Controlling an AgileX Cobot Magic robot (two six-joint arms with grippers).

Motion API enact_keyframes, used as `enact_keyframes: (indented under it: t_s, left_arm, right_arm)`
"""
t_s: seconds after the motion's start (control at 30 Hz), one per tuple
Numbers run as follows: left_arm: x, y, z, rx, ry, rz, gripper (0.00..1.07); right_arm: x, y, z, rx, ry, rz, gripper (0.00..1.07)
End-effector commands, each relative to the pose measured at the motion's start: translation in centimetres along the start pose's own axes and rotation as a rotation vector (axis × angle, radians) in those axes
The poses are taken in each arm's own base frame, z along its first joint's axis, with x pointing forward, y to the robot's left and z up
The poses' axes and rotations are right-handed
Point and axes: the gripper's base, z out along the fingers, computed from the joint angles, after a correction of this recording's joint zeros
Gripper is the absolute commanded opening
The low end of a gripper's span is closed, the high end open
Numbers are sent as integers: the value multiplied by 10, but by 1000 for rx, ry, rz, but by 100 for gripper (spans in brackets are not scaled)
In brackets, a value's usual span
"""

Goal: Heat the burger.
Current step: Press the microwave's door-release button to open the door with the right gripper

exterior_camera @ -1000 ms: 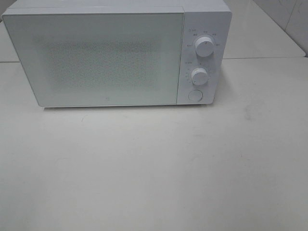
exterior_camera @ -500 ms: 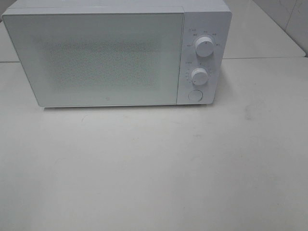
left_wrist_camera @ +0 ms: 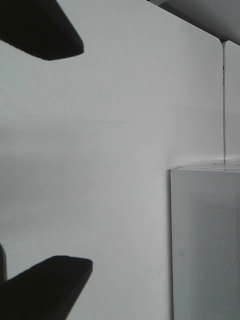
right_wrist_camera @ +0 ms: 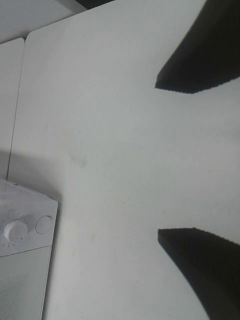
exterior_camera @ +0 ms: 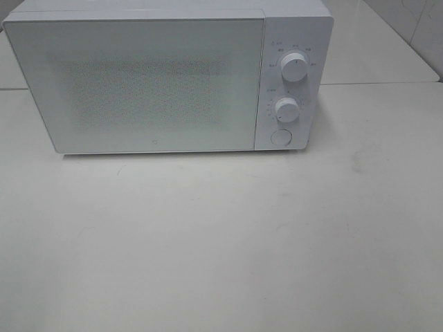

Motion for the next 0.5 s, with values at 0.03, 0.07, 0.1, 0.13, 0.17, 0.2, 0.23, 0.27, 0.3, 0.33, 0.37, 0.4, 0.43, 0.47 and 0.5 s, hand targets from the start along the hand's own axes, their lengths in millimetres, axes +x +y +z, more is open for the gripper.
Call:
enact_keyframes:
  t_s: [0.03,0.07,0.1,0.13,0.17,0.2,0.23,0.27,0.3,0.33,0.37,0.4,0.43,0.47,0.5]
  left_arm:
    - [-1,0,-1,0,-22,-6,101]
    - [-1,0,-1,0,-22,-6,101]
    - [-1,0,-1,0,-22,-6,101]
    - [-1,0,-1,0,-22,-6,101]
    - [-1,0,-1,0,-22,-6,101]
    - [-1,0,-1,0,-22,-6,101]
    - [-1,0,-1,0,-22,-6,101]
    - [-1,0,-1,0,-22,-6,101]
    - [-1,0,-1,0,-22,-6,101]
    - [-1,0,-1,0,-22,-6,101]
    - [-1,0,-1,0,-22,-6,101]
    - [-1,0,-1,0,-22,-6,101]
    - [-1,0,-1,0,-22,-6,101]
    - [-1,0,-1,0,-22,-6,101]
    - [-1,0,-1,0,-22,-6,101]
  right_arm:
    - [-2,-1,-4,15,-46,-1,75]
    - [-4,-1,-5,16,-57,3,75]
    - [-4,-1,-5,16,-57,3,75]
    - [-12,-1,-5,17,-87,6,75]
    - [-15,-1,-4,18,-105,6,75]
    - [-15,-1,-4,18,-105,6,75]
    - [-22,-2,-1,18,-130,7,75]
    - [-22,-2,-1,18,-130,7,75]
    - [-29,-2,4,19,-145,7,75]
    - [-33,-2,7,19,-155,7,75]
    - [-33,-2,7,19,-155,7,75]
    - [-39,-3,12,20,-173,7,75]
    - [-43,-3,15,20,-180,7,75]
    - [-43,-3,15,20,-180,7,75]
    - [-51,-3,20,21,-200,7,75]
